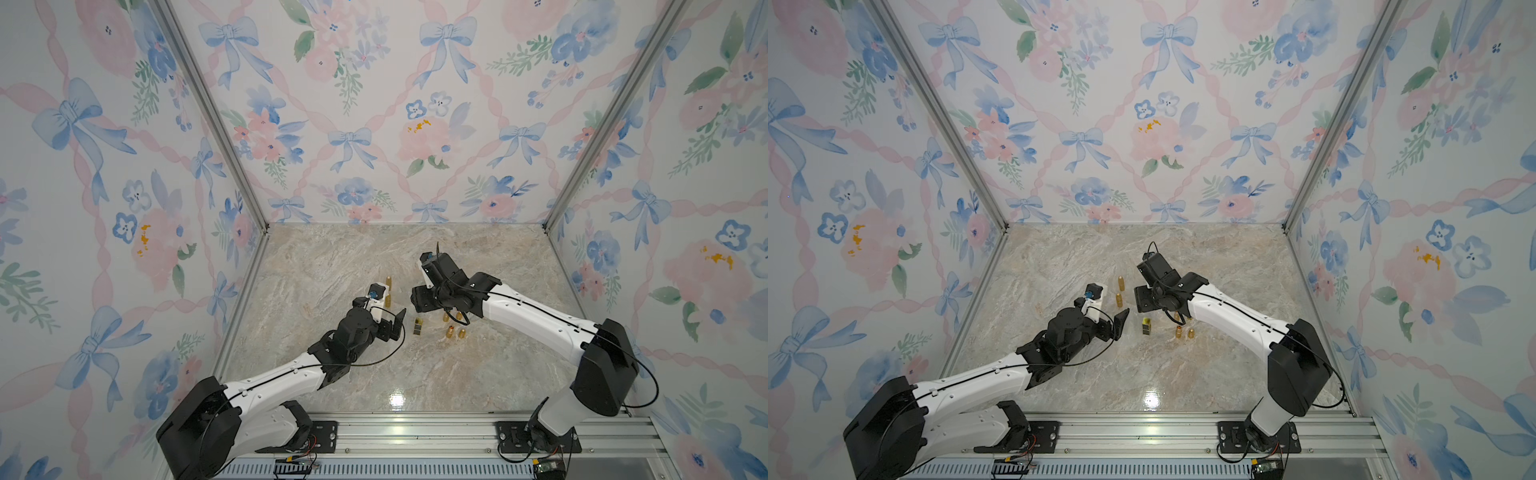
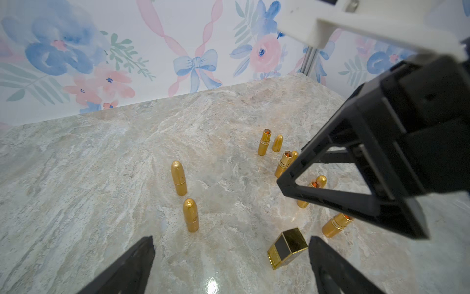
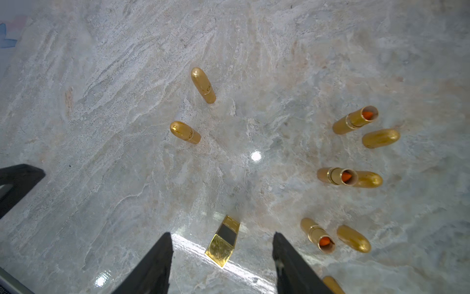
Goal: Open the lipstick cap
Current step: Pick up the lipstick at the center of the board.
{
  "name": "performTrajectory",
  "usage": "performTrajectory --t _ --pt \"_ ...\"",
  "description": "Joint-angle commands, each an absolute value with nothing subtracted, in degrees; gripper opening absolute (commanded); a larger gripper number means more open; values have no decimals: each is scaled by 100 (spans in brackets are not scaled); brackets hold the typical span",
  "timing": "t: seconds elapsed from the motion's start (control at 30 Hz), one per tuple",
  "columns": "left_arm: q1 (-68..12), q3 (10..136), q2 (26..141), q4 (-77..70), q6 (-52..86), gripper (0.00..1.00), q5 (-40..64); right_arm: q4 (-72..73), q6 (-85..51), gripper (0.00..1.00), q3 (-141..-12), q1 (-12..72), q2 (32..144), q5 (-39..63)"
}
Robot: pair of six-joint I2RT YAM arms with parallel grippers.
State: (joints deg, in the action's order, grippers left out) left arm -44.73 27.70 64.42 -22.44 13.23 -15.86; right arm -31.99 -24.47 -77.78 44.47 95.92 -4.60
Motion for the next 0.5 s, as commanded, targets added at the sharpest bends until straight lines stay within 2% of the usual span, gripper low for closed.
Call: performTrajectory --t 0.0,0.23,0.47 --pt "-4313 2668 6329 -1894 1584 98 -1905 -3338 -2606 64 -8234 4542 10100 -311" --pt "-3948 2522 6309 -1892 1875 98 -2046 -3249 -2680 63 -9049 4709 11145 -308" --pt "-3731 2441 6306 -1897 2063 98 -2128 -3217 -2595 57 -9757 4764 11965 -429"
